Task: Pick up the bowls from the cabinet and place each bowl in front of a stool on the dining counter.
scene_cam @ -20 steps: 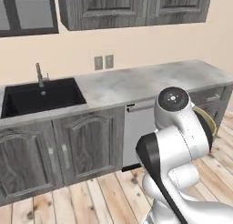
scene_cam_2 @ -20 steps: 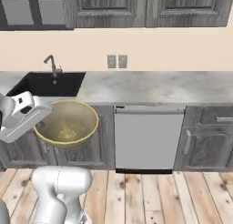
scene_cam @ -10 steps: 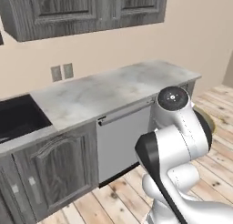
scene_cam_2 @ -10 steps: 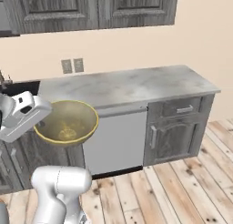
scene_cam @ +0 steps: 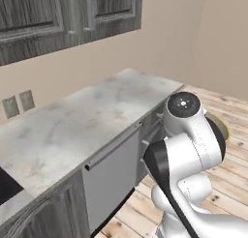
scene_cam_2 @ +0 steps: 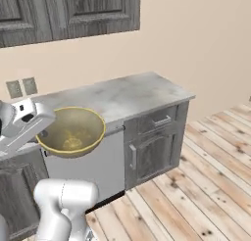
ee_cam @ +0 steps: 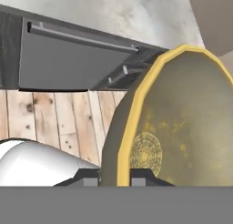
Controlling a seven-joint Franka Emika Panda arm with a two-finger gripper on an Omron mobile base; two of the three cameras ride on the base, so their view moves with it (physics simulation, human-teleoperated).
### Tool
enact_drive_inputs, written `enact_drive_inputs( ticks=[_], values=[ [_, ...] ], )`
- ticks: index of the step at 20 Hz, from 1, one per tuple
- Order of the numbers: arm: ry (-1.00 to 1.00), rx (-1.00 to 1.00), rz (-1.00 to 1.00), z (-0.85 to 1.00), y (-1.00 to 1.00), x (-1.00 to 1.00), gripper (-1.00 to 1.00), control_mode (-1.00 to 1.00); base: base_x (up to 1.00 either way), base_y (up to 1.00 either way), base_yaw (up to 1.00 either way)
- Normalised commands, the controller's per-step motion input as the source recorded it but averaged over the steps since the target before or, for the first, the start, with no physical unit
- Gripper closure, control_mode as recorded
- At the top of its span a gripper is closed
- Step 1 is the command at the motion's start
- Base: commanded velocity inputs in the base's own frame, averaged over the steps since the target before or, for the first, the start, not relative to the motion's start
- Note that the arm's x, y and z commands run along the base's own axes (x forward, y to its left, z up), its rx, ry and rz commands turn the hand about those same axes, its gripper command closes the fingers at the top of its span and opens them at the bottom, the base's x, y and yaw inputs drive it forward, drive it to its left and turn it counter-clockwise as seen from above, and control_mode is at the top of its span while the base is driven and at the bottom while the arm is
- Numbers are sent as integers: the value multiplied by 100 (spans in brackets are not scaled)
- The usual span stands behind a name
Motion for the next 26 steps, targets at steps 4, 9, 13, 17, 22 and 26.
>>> enact_drive_inputs(
  ticks=[4, 9, 13, 17, 22, 26],
  values=[
    [0, 0, 0, 0, 0, 0, 100, 100, 97, -19, -53],
    [0, 0, 0, 0, 0, 0, 100, 100, 100, -39, -47],
    [0, 0, 0, 0, 0, 0, 100, 100, 98, -19, -62],
    [0, 0, 0, 0, 0, 0, 100, 100, 84, -15, -68],
    [0, 0, 0, 0, 0, 0, 100, 100, 59, 0, -82],
    [0, 0, 0, 0, 0, 0, 100, 100, 67, 8, -81]
  ],
)
